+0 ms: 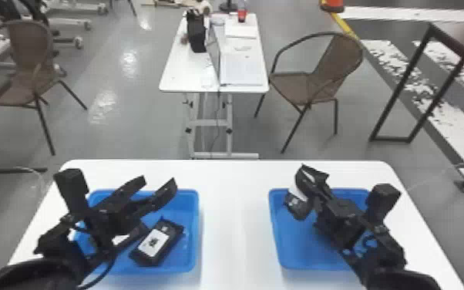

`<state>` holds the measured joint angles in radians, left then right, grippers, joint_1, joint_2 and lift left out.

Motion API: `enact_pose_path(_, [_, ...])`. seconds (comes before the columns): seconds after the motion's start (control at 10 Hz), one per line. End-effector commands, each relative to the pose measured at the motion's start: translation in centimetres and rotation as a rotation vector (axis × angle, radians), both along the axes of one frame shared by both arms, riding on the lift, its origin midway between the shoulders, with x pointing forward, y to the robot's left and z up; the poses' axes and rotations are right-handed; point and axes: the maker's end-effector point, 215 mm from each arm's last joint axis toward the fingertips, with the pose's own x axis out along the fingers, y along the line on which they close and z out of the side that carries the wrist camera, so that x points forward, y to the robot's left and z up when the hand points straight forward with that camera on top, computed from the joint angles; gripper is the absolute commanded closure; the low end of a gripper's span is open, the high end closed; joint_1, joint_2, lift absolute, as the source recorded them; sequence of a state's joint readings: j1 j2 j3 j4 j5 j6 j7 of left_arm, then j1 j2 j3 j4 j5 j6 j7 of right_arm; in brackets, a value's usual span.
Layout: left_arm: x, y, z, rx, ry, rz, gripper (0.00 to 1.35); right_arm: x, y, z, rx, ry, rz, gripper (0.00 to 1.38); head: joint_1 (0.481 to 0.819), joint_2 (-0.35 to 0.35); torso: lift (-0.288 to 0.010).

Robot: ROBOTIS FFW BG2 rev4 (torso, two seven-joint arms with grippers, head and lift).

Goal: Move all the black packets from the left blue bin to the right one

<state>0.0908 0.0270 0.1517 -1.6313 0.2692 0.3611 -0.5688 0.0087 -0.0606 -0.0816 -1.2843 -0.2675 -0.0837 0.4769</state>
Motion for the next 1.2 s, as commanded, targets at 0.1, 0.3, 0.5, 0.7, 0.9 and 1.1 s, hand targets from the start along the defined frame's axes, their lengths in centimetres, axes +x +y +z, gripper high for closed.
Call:
enact_pose_path(0.1, [-2.0, 3.4, -1.1, -0.009, -0.003, 0.119, 0.12, 0.6, -3.7, -4.9, -0.151, 0.105, -0.032, 1.14, 0.695, -0.024, 0.0])
enact_pose_path(0.3, [-2.4, 4.9, -1.9, 0.023, 0.006, 0.143, 0.12, 0.7, -6.1, -8.7, -0.203, 0.202, -0.057, 1.07, 0.695, -0.029, 0.0])
enact_pose_path(0.5, [-2.8, 6.9, -2.5, 0.062, 0.018, 0.172, 0.12, 0.4, -7.2, -10.0, -0.214, 0.24, -0.072, 0.39, 0.695, -0.036, 0.0])
enact_pose_path(0.7, [-3.3, 10.1, -3.8, 0.118, 0.056, 0.232, 0.12, -0.2, -7.7, -7.2, -0.189, 0.17, -0.114, 0.07, 0.695, -0.025, 0.0])
enact_pose_path(0.9, [-4.1, 12.2, -5.7, 0.172, 0.117, 0.251, 0.12, -1.4, -6.8, -3.1, -0.129, 0.075, -0.132, 0.16, 0.695, 0.0, 0.0])
enact_pose_path(1.1, [-4.0, 13.6, -7.5, 0.266, 0.187, 0.244, 0.12, -3.4, -5.4, -0.5, -0.048, 0.022, -0.133, 0.16, 0.695, 0.035, 0.0])
